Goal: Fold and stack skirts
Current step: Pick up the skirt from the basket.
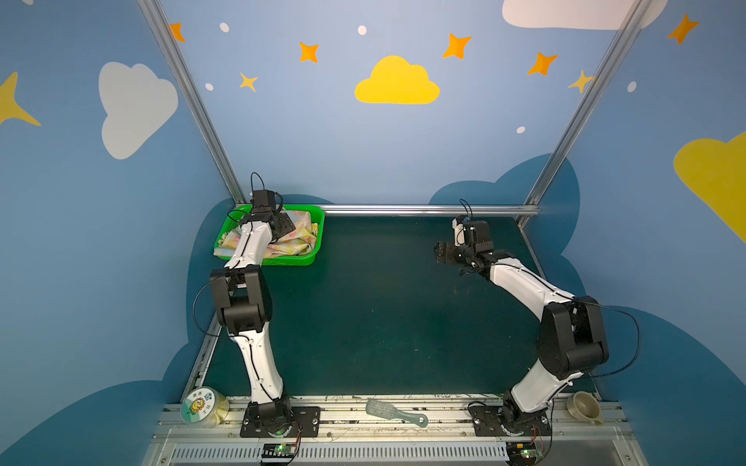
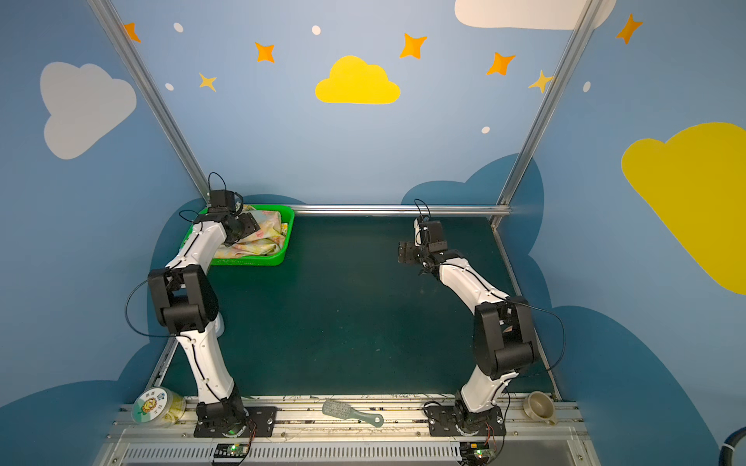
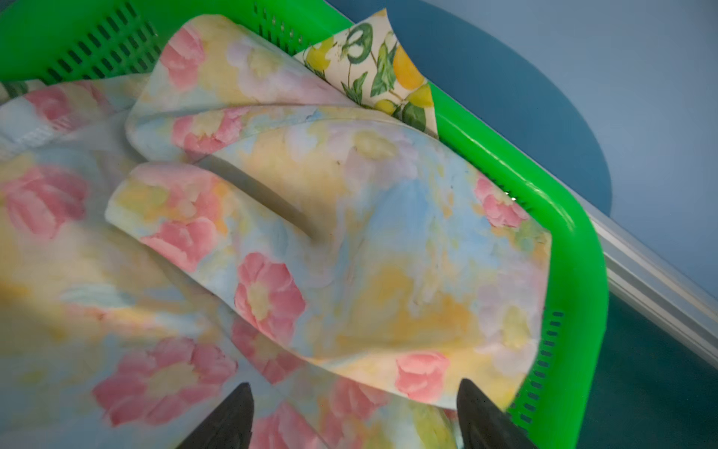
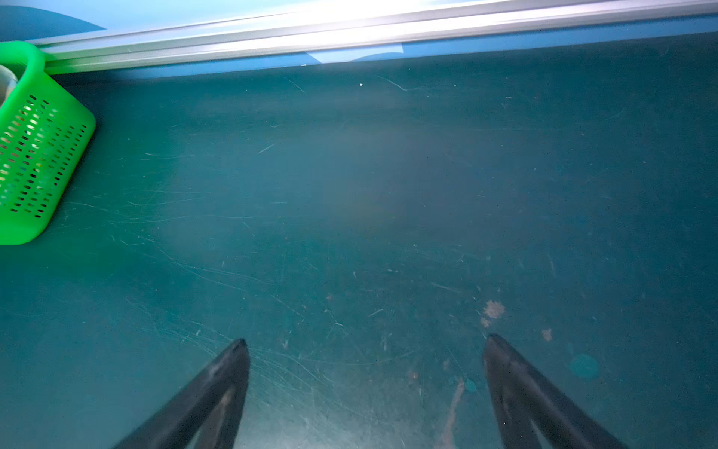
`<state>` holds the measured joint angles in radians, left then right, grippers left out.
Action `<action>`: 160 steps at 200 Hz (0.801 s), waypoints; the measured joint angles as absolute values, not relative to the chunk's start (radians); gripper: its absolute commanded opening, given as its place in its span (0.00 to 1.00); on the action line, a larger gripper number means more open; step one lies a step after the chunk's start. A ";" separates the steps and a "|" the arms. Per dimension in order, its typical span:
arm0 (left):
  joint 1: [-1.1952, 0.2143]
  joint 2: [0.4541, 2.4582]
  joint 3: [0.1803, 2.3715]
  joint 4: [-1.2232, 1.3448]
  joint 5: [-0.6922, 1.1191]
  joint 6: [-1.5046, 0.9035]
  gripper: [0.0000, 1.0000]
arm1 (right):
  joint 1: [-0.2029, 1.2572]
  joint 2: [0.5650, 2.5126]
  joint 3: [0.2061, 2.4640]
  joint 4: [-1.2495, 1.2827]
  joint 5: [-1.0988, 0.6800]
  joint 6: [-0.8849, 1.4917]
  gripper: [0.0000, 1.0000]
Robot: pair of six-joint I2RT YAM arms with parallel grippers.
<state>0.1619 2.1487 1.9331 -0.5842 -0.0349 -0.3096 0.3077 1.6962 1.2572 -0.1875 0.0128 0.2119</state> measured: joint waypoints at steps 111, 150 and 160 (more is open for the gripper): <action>0.163 2.316 2.103 -0.643 -0.098 -0.240 0.10 | 0.310 1.728 1.311 -0.250 0.036 0.246 0.90; 0.163 2.280 2.024 -0.584 -0.095 -0.244 0.04 | 0.310 1.729 1.311 -0.267 0.044 0.247 0.89; 0.163 2.250 1.987 -0.573 -0.088 -0.245 0.04 | 0.310 1.729 1.311 -0.269 0.043 0.247 0.89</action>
